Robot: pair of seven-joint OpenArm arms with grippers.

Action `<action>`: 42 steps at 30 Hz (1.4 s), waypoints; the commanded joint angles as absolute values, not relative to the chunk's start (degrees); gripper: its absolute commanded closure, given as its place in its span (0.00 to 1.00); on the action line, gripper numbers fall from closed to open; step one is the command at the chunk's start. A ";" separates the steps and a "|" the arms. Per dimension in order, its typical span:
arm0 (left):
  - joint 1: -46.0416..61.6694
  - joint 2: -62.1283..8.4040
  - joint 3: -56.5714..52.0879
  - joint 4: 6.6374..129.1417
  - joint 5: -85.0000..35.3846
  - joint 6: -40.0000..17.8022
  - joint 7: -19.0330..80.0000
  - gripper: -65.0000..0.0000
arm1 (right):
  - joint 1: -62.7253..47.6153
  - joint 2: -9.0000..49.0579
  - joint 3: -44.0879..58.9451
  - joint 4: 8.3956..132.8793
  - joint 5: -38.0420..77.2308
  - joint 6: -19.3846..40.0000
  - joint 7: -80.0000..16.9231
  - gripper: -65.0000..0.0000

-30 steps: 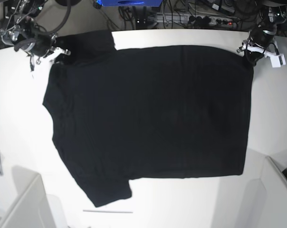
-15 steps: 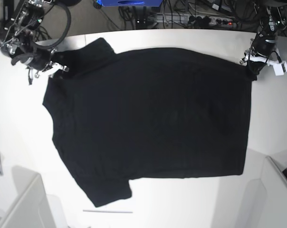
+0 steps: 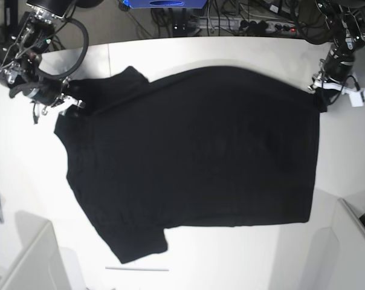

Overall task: Fold the T-shirt properly
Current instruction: 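Lift the shoulder edge with both grippers and pull it toward the robot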

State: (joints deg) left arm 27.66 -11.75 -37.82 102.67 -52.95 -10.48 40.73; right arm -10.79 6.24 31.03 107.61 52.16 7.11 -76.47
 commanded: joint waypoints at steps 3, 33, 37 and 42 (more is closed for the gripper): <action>27.47 -11.74 -39.78 104.04 -53.67 -10.68 39.69 1.00 | -9.27 6.81 31.08 108.53 53.23 5.05 -75.82 1.00; 25.71 -11.30 -40.04 104.31 -53.85 -7.52 39.69 1.00 | 4.53 8.66 26.15 92.79 53.14 4.79 -75.65 1.00; 25.45 -11.30 -39.96 106.24 -53.85 -7.43 39.69 1.00 | 5.85 8.66 26.07 91.47 53.14 4.79 -75.65 1.00; 24.48 -11.30 -39.52 106.33 -53.93 -2.51 39.78 1.00 | 7.43 8.66 25.98 88.92 53.14 4.79 -75.65 1.00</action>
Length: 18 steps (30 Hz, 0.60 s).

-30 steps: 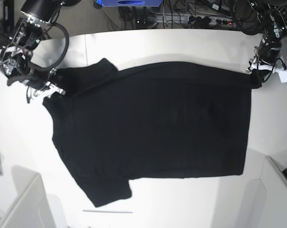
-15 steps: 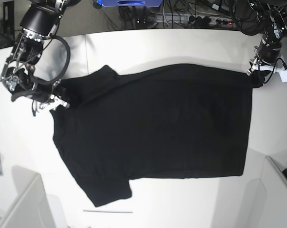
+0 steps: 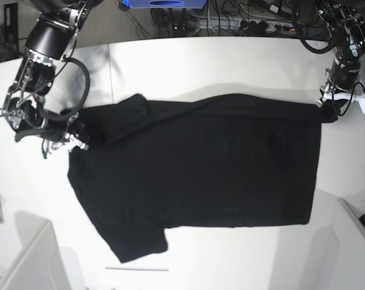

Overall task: Fold the T-shirt properly
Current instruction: 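Lift the shoulder edge with both grippers and pull it toward the robot, then lower the shoulder edge with both grippers and release it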

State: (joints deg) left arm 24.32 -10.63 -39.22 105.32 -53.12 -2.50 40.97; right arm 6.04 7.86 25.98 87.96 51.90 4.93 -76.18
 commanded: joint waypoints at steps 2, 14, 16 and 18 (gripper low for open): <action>24.48 -11.38 -39.52 106.42 -53.93 -1.89 39.78 1.00 | 7.78 8.66 25.98 88.31 53.14 4.79 -75.65 1.00; 18.77 -11.56 -38.81 105.89 -53.58 0.57 49.19 1.00 | 11.56 8.66 21.67 84.35 53.14 4.79 -73.54 1.00; 17.80 -11.56 -38.81 105.89 -53.41 0.57 49.45 1.00 | 11.74 8.66 21.58 83.74 53.14 4.79 -73.54 1.00; 17.36 -11.65 -38.81 105.89 -53.41 0.66 49.45 1.00 | 12.26 8.66 21.58 83.47 53.14 4.79 -73.27 1.00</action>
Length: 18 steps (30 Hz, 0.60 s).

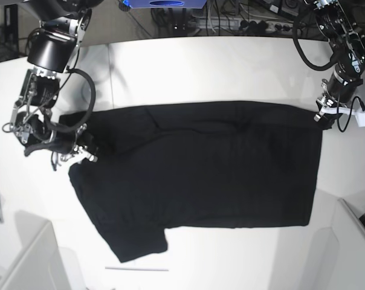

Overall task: Fold the T-shirt properly
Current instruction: 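Lower the shoulder edge with both grippers and release it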

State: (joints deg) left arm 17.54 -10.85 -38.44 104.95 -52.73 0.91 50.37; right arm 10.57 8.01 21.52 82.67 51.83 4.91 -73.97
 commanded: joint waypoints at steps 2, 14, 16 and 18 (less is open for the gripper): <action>16.92 -11.65 -38.81 105.89 -53.41 0.66 49.45 1.00 | 12.44 8.84 21.58 83.47 53.14 4.79 -72.40 1.00; 15.43 -11.74 -40.31 102.99 -53.67 4.97 49.45 1.00 | 14.02 9.89 21.58 83.03 53.14 4.79 -72.31 1.00; 15.25 -11.74 -40.31 102.99 -53.67 4.97 49.45 1.00 | 14.46 9.80 21.58 81.45 53.14 4.79 -72.31 1.00; 15.16 -11.74 -40.13 102.90 -53.67 5.05 49.45 1.00 | 15.16 9.80 21.58 79.60 53.14 4.79 -72.31 1.00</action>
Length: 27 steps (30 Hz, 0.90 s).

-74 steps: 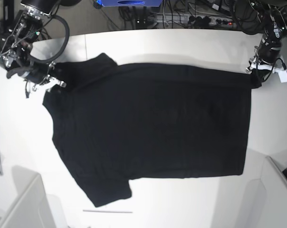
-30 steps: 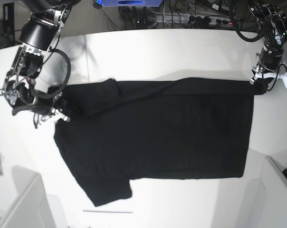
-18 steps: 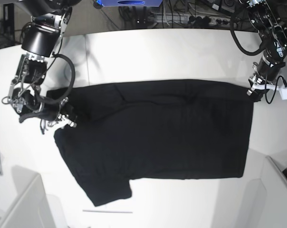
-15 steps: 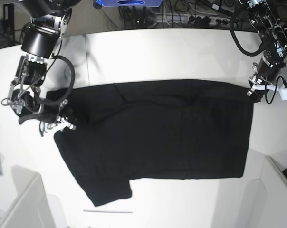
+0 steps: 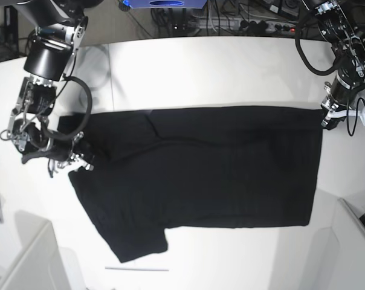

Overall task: Fold the T-shirt properly
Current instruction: 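Lower the shoulder edge with both grippers and release it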

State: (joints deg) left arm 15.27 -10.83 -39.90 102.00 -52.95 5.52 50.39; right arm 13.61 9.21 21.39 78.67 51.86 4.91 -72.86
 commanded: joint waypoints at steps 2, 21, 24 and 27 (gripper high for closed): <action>15.16 -11.74 -40.13 102.81 -53.67 5.05 49.45 1.00 | 15.34 9.80 21.49 78.90 53.14 4.79 -71.69 1.00; 14.02 -11.74 -40.40 101.85 -53.67 5.05 49.45 1.00 | 16.13 9.89 21.41 76.09 53.05 4.79 -70.29 0.99; 14.02 -11.74 -40.40 101.93 -53.67 5.05 49.45 0.97 | 16.13 9.89 21.58 76.53 53.05 4.79 -70.29 0.70; 14.02 -11.74 -40.40 101.93 -53.67 5.05 49.36 0.66 | 16.13 9.89 21.93 76.53 53.05 4.79 -70.20 0.59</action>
State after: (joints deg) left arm 14.31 -10.83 -39.99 100.99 -52.77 5.61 50.37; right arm 14.57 9.15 21.65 75.31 52.01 4.89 -70.85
